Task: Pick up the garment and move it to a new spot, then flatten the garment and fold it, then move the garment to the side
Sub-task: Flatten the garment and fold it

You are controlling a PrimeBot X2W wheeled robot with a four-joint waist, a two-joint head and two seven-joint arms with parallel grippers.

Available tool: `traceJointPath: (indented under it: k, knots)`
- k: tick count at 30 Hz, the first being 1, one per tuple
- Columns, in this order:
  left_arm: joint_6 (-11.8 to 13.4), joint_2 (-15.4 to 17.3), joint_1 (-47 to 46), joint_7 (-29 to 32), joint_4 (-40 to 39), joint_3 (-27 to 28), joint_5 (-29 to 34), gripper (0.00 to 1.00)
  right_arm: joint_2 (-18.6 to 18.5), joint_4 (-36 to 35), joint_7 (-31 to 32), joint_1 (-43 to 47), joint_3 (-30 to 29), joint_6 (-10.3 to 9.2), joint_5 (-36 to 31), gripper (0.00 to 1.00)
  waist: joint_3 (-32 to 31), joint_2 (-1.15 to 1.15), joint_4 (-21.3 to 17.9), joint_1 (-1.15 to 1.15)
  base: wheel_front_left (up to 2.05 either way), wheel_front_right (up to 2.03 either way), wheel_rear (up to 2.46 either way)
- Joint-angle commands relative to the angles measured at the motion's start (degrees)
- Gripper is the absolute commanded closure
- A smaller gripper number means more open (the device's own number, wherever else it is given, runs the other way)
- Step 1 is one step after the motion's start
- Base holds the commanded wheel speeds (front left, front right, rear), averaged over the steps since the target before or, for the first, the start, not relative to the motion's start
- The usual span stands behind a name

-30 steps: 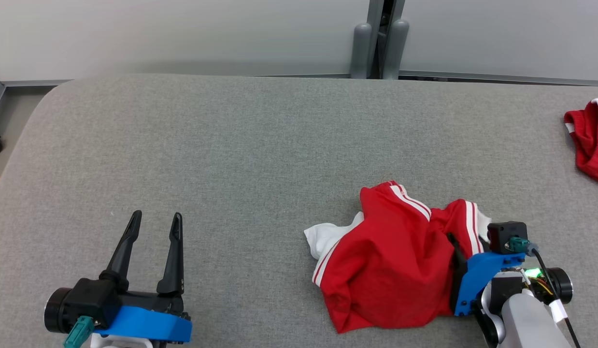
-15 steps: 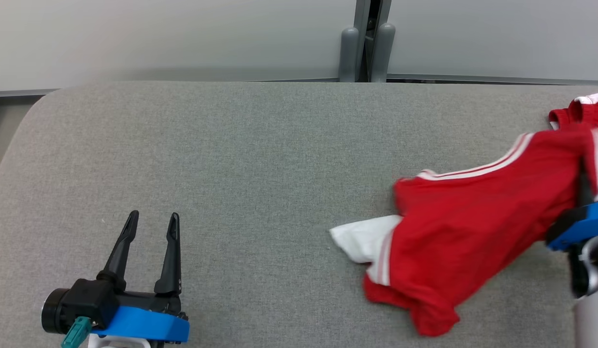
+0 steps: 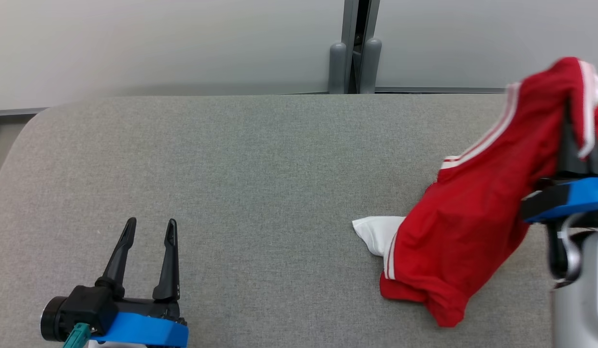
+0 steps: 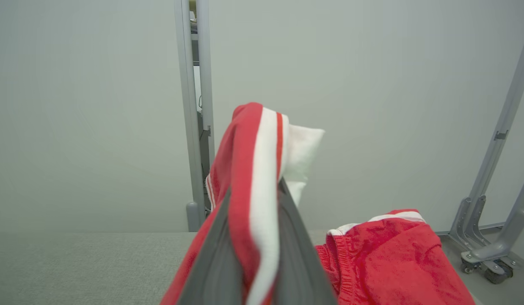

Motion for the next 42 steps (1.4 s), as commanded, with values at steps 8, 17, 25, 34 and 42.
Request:
traceJointPath:
  k: [8,17,25,34,42]
  knots:
    - [-0.5,-0.2,-0.2,-0.3,-0.3,0.7,0.9,0.0,2.4,-6.3,1.9,-0.1,17.4,-0.02,4.1,1.0,-0.3,0.0,1.0,0.0,0.0,0.0,0.0]
    - [-0.8,-0.8,-0.7,-0.3,-0.2,0.5,1.1,0.0,3.9,1.2,-0.5,2.1,39.0,-0.02,7.7,1.0,0.5,0.0,4.3,0.0,0.0,0.0,0.0]
    - [-1.0,-1.0,-1.1,-0.3,-0.1,1.0,1.3,0.0,3.9,10.0,-3.1,7.2,53.7,-0.02,10.8,1.0,1.5,0.0,5.4,0.0,0.0,0.0,0.0]
    - [-1.0,-1.2,-0.6,-0.3,0.4,1.6,1.7,0.0,3.9,11.4,-8.1,5.8,55.9,-0.02,11.3,0.0,0.4,0.0,3.3,0.0,0.0,0.0,0.0]
    - [-1.2,-1.2,1.1,-0.3,-0.1,2.4,2.2,0.0,2.3,4.0,-10.0,9.4,39.3,-0.02,7.0,0.0,-1.4,0.0,1.4,0.0,0.0,0.0,0.0]
